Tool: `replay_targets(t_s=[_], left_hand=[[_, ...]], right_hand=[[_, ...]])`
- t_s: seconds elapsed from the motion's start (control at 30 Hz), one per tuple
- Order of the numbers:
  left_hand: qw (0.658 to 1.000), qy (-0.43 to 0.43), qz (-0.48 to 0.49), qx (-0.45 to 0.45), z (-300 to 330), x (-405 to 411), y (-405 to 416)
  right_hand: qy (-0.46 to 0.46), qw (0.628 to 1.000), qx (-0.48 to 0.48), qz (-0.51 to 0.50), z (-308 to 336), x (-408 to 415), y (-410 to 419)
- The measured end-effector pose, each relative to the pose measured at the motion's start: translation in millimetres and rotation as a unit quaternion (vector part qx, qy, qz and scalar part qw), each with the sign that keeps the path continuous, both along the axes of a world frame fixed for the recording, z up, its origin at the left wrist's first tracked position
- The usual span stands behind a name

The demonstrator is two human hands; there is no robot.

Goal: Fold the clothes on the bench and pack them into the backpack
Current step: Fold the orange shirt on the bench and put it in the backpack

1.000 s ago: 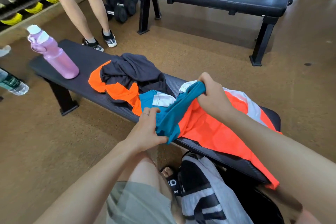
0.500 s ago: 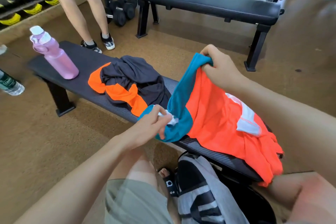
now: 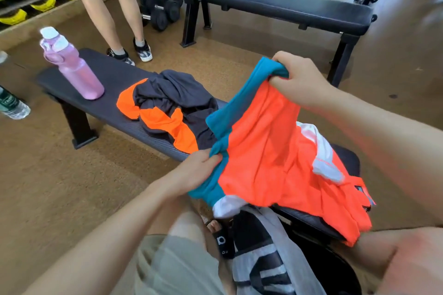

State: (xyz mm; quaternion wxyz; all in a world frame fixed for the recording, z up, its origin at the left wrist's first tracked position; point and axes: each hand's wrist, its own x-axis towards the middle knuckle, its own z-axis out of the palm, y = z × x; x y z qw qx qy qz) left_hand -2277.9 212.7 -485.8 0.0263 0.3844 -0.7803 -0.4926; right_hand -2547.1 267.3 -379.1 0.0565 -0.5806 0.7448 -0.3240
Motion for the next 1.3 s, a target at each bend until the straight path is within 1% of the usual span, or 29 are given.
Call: replay_targets(t_s=[0.03,0.1,0.13,0.17,0.23,0.33,0.4,0.43,0.5,0.53,0.57,0.6,0.63,0.7,0.73,0.77,0.87,0.93,0.97,1.03,1.13,1.23,1.3], left_hand=[[0.999,0.005,-0.010,0.040,11,7,-2],[0.988,-0.002,-0.023,0.154,14,21,-9],[0.981,-0.025,-0.009,0.195,12,26,-14],[0.979,-0.059,-0.013,0.196,11,29,-18],[0.981,-0.122,-0.075,0.130,7,30,-25],[0.983,-0.161,-0.052,0.069,-6,20,-34],[0.975,-0.214,-0.037,0.043,-11,15,-40],[0.971,-0.234,-0.031,0.047,-12,14,-43],[0.963,-0.250,0.003,0.100,-16,17,-51],[0.958,-0.263,0.009,0.111,-16,21,-55],[0.953,-0.284,0.003,0.101,-14,25,-61],[0.949,-0.307,-0.001,0.072,-14,29,-66],[0.942,-0.335,-0.012,0.016,-13,32,-70],[0.909,-0.390,-0.028,-0.147,-13,36,-75],[0.896,-0.389,-0.022,-0.212,-13,34,-75],[0.899,-0.362,-0.010,-0.247,-13,29,-73],[0.943,-0.196,0.015,-0.268,-17,1,-65],[0.946,-0.111,-0.007,-0.305,-25,-22,-69],[0.942,-0.098,-0.014,-0.320,-32,-34,-74],[0.939,-0.113,0.002,-0.324,-45,-58,-88],[0.952,-0.124,0.053,-0.275,-61,-81,-107],[0.956,-0.120,0.126,-0.238,-70,-86,-118],[0.950,-0.118,0.159,-0.241,-73,-83,-121]], right_hand=[[0.017,1.000,0.011,-0.004,0,-6,-5],[0.047,0.998,0.033,-0.001,-3,-12,-19],[0.059,0.997,0.041,0.004,-6,-13,-29],[0.068,0.996,0.049,0.007,-10,-13,-39],[0.094,0.993,0.069,0.012,-23,-10,-62],[0.134,0.985,0.104,0.030,-49,2,-95],[0.134,0.984,0.108,0.034,-67,9,-112],[0.125,0.986,0.105,0.031,-75,12,-118],[0.112,0.989,0.096,0.021,-89,15,-129],[0.113,0.989,0.095,0.015,-94,15,-133],[0.119,0.988,0.101,0.008,-98,16,-136],[0.130,0.985,0.115,0.001,-102,15,-139],[0.143,0.979,0.141,-0.006,-106,14,-140],[0.161,0.967,0.195,-0.023,-116,10,-136],[0.156,0.964,0.213,-0.027,-122,8,-131],[0.143,0.965,0.220,-0.028,-128,6,-122],[0.051,0.976,0.211,-0.030,-145,-11,-88],[-0.023,0.976,0.208,-0.052,-153,-28,-61],[-0.055,0.973,0.212,-0.070,-157,-36,-49],[-0.111,0.961,0.226,-0.111,-164,-52,-28],[-0.168,0.937,0.259,-0.164,-174,-66,-7],[-0.167,0.921,0.294,-0.193,-183,-73,0],[-0.154,0.925,0.289,-0.192,-187,-74,-1]])
